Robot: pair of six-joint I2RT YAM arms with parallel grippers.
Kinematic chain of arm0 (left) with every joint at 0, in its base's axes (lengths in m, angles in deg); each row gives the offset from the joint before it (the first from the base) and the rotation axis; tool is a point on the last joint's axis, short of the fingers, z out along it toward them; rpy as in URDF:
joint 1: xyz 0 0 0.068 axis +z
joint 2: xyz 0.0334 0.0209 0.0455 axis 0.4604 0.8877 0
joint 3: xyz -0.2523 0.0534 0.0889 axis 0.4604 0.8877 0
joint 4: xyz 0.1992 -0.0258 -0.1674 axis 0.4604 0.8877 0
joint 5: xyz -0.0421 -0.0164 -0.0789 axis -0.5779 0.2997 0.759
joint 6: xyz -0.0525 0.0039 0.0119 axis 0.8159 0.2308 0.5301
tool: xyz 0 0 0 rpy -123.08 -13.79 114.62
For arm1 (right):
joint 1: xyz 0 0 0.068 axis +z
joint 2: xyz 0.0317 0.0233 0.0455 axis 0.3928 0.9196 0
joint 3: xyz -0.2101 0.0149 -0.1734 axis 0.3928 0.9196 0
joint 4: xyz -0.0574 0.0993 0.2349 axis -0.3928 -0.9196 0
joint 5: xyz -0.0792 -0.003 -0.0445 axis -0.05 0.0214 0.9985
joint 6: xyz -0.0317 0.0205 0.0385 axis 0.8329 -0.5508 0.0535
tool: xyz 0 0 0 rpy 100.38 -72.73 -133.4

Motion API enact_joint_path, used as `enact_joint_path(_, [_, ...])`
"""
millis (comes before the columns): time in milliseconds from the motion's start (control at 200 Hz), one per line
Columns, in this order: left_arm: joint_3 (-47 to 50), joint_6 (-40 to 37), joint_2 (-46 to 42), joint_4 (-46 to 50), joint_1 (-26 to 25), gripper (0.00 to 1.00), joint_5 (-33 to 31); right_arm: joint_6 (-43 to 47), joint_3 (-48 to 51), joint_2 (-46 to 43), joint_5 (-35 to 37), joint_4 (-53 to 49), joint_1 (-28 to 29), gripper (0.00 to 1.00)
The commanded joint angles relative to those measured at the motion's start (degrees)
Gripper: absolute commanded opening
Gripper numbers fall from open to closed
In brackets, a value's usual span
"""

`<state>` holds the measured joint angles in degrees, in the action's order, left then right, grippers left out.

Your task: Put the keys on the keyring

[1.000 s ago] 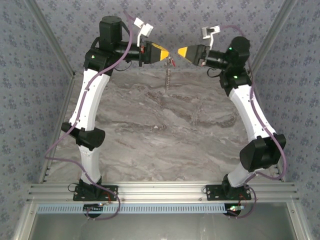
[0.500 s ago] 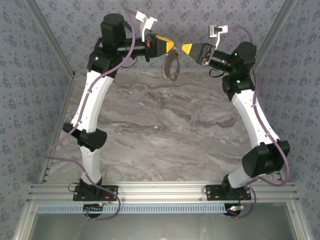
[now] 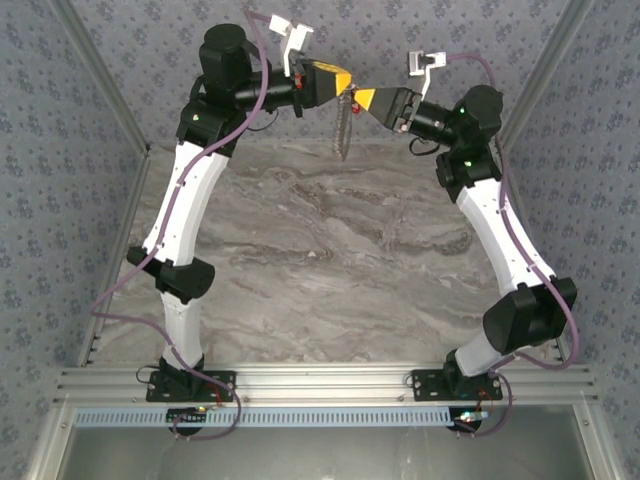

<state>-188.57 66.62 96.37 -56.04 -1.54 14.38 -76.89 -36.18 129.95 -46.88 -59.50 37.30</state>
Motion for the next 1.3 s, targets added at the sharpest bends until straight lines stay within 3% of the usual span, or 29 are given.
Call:
enact_joint_path(0, [-1.2, 0.8, -0.9, -3.0, -0.2, 0.00, 0.3, 0.1, -0.5, 0.8, 0.3, 1.7, 1.1, 0.37])
enact_joint_path(305, [-1.2, -0.3, -1.3, -1.8, -0.3, 0.00, 0.0, 1.0, -0.3, 0.9, -0.4, 0.2, 2.8, 0.00])
enact_joint_path(1154, [-1.4, 0.3, -0.5, -4.1, -0.2, 0.00, -1.0, 1.7, -1.6, 3.2, -6.6, -4.2, 5.8, 0.00])
enact_joint_path(1294, [-1.4, 0.4, -0.5, -4.1, -0.1, 0.00, -1.3, -3.7, 2.1, 1.1, -6.0, 1.5, 1.3, 0.33])
